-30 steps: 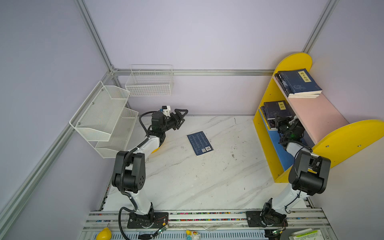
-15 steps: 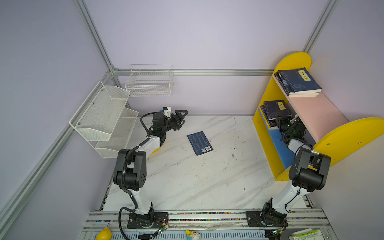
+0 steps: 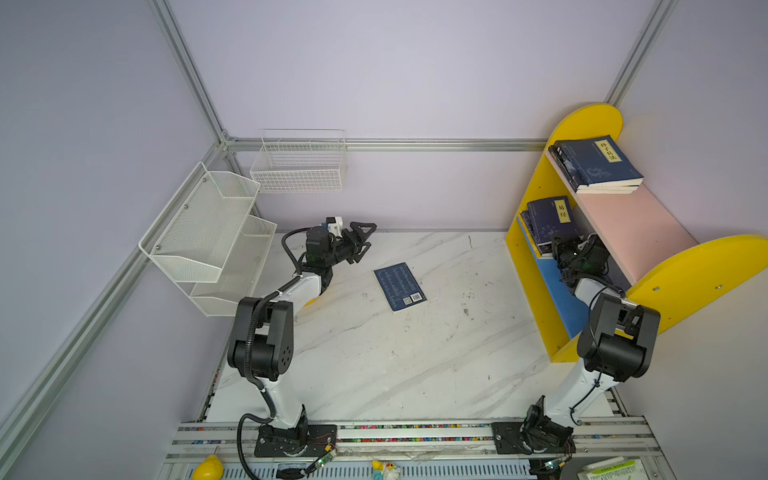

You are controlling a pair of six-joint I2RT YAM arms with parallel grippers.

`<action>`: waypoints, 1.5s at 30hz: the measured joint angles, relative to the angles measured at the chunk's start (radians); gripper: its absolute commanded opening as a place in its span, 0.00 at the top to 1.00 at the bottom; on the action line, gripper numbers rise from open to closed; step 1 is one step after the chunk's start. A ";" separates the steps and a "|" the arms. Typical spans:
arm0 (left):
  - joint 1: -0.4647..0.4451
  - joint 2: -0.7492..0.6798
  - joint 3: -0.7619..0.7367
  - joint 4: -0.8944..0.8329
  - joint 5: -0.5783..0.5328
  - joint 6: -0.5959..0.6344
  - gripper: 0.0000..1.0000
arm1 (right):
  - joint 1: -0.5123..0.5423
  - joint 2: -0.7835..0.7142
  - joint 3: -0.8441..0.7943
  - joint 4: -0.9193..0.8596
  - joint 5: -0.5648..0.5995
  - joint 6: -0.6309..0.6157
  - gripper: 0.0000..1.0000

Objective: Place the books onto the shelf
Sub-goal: 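Press the paperback flat on the stack with the right gripper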

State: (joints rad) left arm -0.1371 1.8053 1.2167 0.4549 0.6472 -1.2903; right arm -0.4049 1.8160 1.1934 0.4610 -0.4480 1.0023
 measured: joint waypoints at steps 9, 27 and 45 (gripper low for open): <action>0.000 0.000 -0.002 0.000 0.000 -0.001 0.11 | 0.002 -0.018 -0.007 -0.024 0.063 0.010 1.00; -0.003 0.005 -0.002 0.001 0.006 -0.008 0.11 | 0.001 -0.023 0.065 -0.132 -0.027 -0.088 1.00; -0.022 0.024 -0.002 0.001 0.011 -0.011 0.11 | -0.005 0.005 0.138 -0.227 -0.054 -0.110 0.74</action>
State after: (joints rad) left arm -0.1593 1.8294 1.2152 0.4561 0.6582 -1.3010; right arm -0.4095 1.8214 1.3312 0.2344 -0.5018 0.8925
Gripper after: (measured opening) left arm 0.886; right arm 0.180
